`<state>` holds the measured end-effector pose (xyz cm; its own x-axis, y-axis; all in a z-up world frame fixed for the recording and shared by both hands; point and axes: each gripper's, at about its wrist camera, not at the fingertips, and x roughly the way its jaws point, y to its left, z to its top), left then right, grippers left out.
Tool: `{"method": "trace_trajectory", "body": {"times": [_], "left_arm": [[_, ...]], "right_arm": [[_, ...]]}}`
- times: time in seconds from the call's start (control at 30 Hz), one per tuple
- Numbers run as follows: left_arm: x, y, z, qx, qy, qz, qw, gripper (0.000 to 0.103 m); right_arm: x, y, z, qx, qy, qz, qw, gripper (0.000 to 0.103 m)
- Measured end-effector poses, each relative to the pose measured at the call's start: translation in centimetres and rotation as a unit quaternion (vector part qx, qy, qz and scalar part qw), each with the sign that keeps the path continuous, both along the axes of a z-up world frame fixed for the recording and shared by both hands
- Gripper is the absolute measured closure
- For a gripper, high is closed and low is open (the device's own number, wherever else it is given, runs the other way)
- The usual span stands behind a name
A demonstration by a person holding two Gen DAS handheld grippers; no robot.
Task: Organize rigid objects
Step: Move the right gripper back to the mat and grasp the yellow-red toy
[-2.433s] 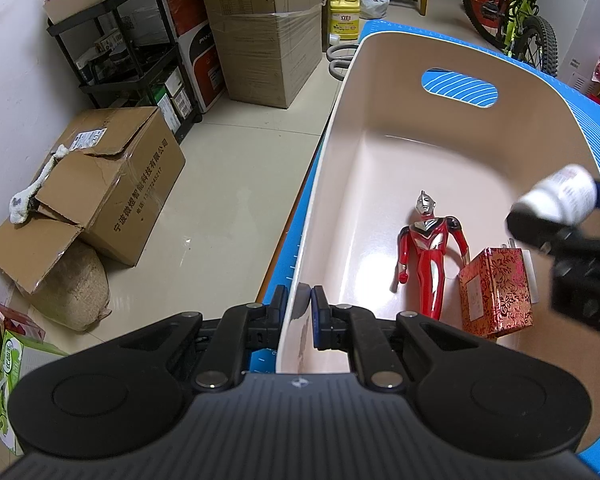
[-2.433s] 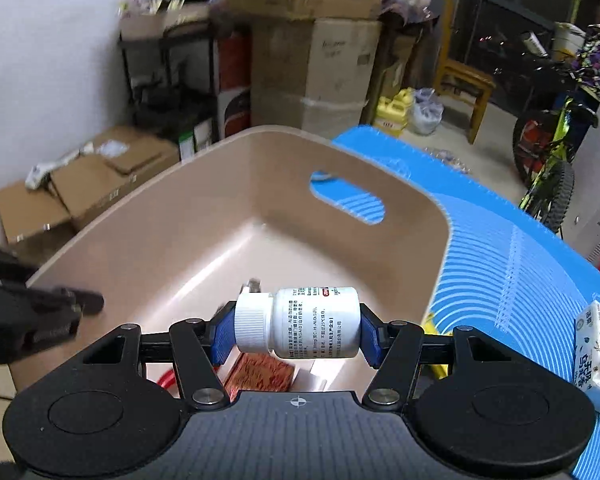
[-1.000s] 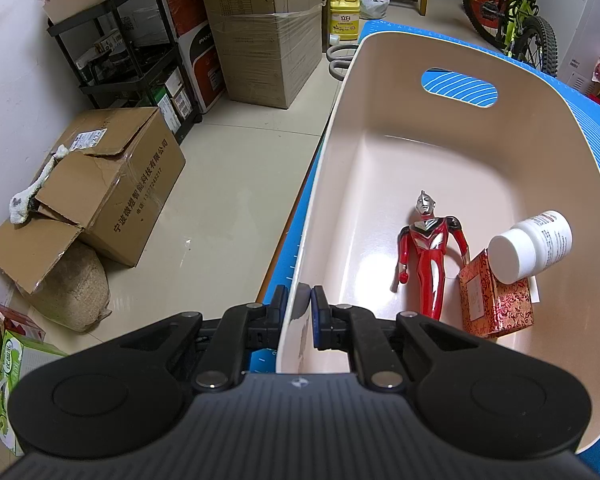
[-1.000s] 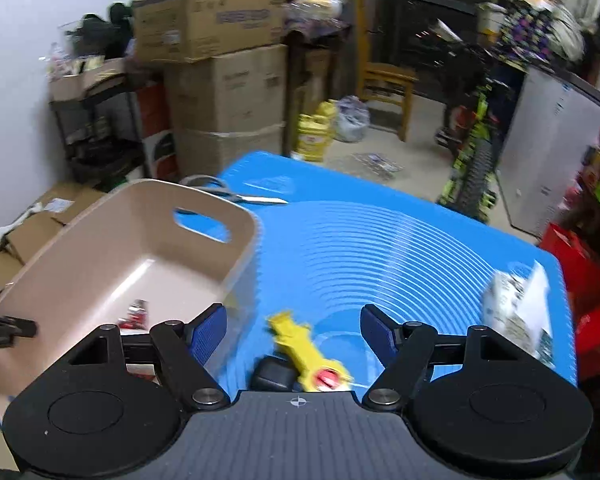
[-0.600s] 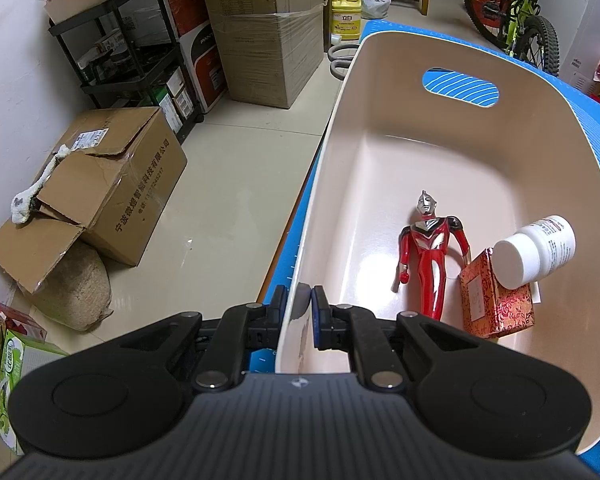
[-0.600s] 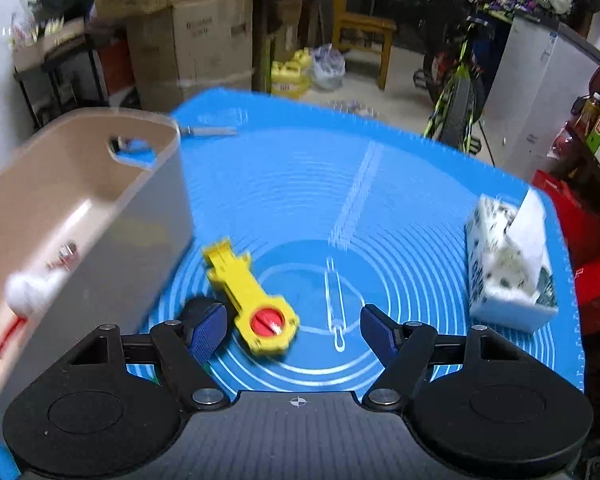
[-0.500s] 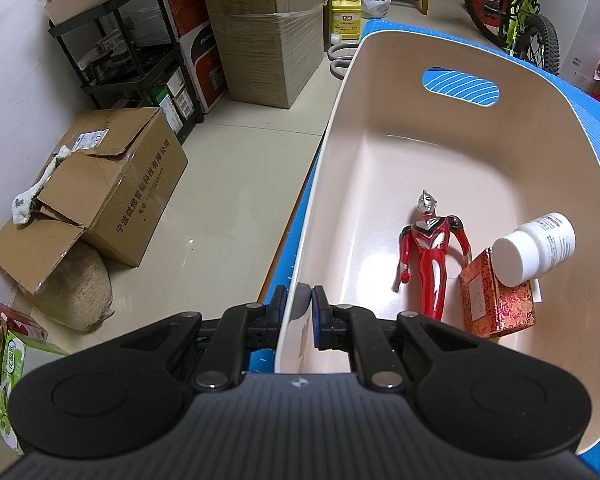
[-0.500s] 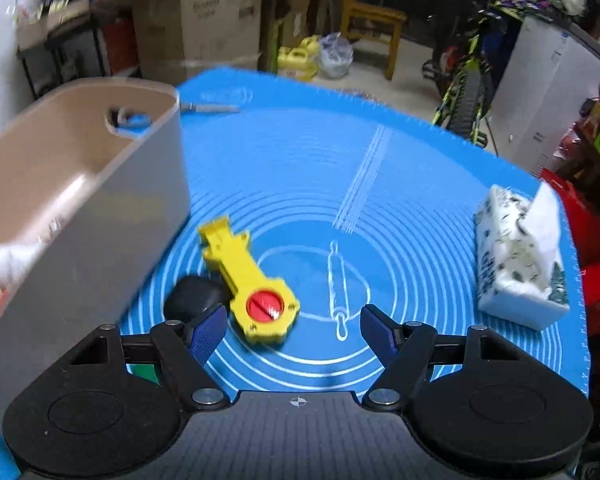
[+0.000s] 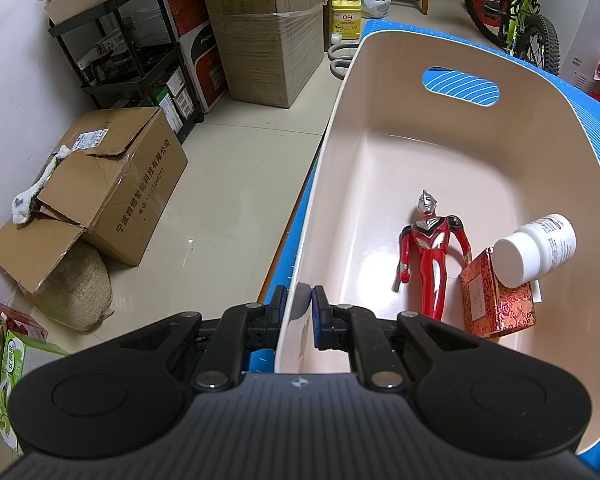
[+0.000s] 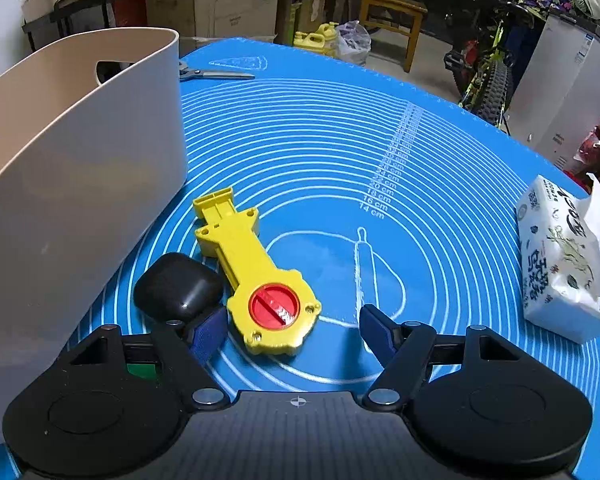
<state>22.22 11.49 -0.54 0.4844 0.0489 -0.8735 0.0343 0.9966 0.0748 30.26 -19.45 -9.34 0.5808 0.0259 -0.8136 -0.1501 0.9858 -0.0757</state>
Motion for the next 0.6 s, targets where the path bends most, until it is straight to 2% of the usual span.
{"method": "trace_trajectory", "body": {"times": [0.23, 0.27, 0.33, 0.4, 0.6], "left_arm": [[0.0, 0.1, 0.0, 0.0, 0.0, 0.0, 1.0, 0.088], [0.0, 0.1, 0.0, 0.0, 0.0, 0.0, 1.0, 0.088], [0.0, 0.2, 0.0, 0.001, -0.001, -0.001, 1.0, 0.088], [0.0, 0.1, 0.0, 0.001, 0.0, 0.0, 1.0, 0.088], [0.0, 0.1, 0.0, 0.001, 0.0, 0.0, 1.0, 0.088]], "right_arm": [[0.0, 0.5, -0.8, 0.013, -0.029, -0.008, 0.999, 0.027], [-0.2, 0.4, -0.9, 0.019, -0.034, -0.007, 0.999, 0.03], [-0.7, 0.4, -0.9, 0.036, -0.037, -0.003, 0.999, 0.045], [-1.0, 0.8, -0.8, 0.033, -0.04, -0.001, 0.999, 0.049], [-1.8, 1.3, -0.4, 0.017, -0.053, -0.002, 0.998, 0.049]]}}
